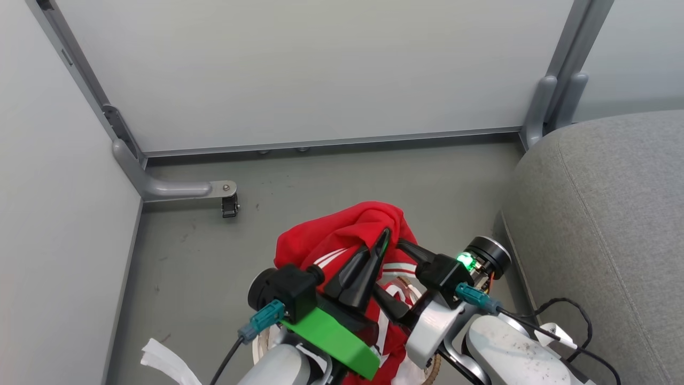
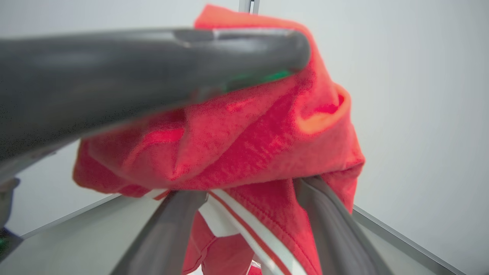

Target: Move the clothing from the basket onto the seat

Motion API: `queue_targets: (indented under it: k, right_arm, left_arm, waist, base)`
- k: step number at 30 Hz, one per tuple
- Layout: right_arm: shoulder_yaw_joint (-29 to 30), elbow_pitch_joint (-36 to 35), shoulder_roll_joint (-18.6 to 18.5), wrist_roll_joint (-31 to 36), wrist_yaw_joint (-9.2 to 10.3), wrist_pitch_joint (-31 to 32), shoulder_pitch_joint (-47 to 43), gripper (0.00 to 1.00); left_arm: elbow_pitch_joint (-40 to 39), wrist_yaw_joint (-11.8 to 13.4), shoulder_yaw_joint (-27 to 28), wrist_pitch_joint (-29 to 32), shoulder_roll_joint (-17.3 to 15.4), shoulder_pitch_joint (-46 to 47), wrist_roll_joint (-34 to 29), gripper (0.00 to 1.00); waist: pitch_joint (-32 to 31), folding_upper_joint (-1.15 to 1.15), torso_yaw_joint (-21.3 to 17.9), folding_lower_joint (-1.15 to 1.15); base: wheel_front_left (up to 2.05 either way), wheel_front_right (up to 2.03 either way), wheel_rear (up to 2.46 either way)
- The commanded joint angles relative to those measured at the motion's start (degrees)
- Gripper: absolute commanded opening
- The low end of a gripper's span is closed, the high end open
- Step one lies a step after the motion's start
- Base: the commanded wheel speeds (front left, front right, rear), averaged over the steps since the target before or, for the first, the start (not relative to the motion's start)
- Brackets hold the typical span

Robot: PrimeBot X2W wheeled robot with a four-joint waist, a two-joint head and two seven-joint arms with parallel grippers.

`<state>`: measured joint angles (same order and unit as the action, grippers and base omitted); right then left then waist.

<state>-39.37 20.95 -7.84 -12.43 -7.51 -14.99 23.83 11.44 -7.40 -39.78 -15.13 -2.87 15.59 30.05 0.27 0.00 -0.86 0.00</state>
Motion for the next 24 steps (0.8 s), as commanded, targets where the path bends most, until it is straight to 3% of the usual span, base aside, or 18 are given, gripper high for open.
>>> queue_targets:
  k: [1,9,10,11,13,24]
  right_arm:
    - [0.5,-0.7,0.3,0.4,0.04,-0.3,-1.1,1.0]
    - [1.8,-3.4,0.9,0.9,0.04,-0.3,-2.1,1.0]
    - [1.8,-3.6,1.0,0.8,0.04,-0.3,-2.1,0.8]
    - [1.9,-3.7,1.0,0.7,0.04,-0.3,-2.1,0.46]
    - [1.9,-3.8,0.9,0.5,0.04,-0.3,-2.3,0.0]
    - [2.9,-1.4,0.2,-0.9,0.04,-0.3,-3.4,0.0]
  left_arm:
    - [0.3,-0.2,-0.4,0.0,0.0,0.5,0.3,0.0]
    - [1.4,-0.2,-1.7,0.0,0.0,0.7,1.5,0.0]
    - [1.5,-0.2,-1.7,0.0,0.0,0.8,1.6,0.0]
    - [1.6,-0.2,-1.8,0.0,0.0,0.9,1.6,0.0]
    - [1.7,-0.2,-1.8,0.0,0.0,1.1,1.8,0.0]
    - [1.2,-0.2,0.5,0.0,0.0,0.5,0.9,0.0]
  waist:
    - [0.0,0.0,0.2,0.0]
    - [0.1,0.0,0.5,0.0]
    - [0.1,0.0,0.5,0.0]
    - [0.2,0.0,0.6,0.0]
    - [0.2,0.0,0.6,0.0]
    - [0.1,0.0,0.5,0.0]
  base:
    - [0.0,0.0,0.0]
    - [0.0,0.0,0.0]
    - [0.0,0.0,0.0]
    - [0.0,0.0,0.0]
    - [0.0,0.0,0.0]
    - [0.0,0.0,0.0]
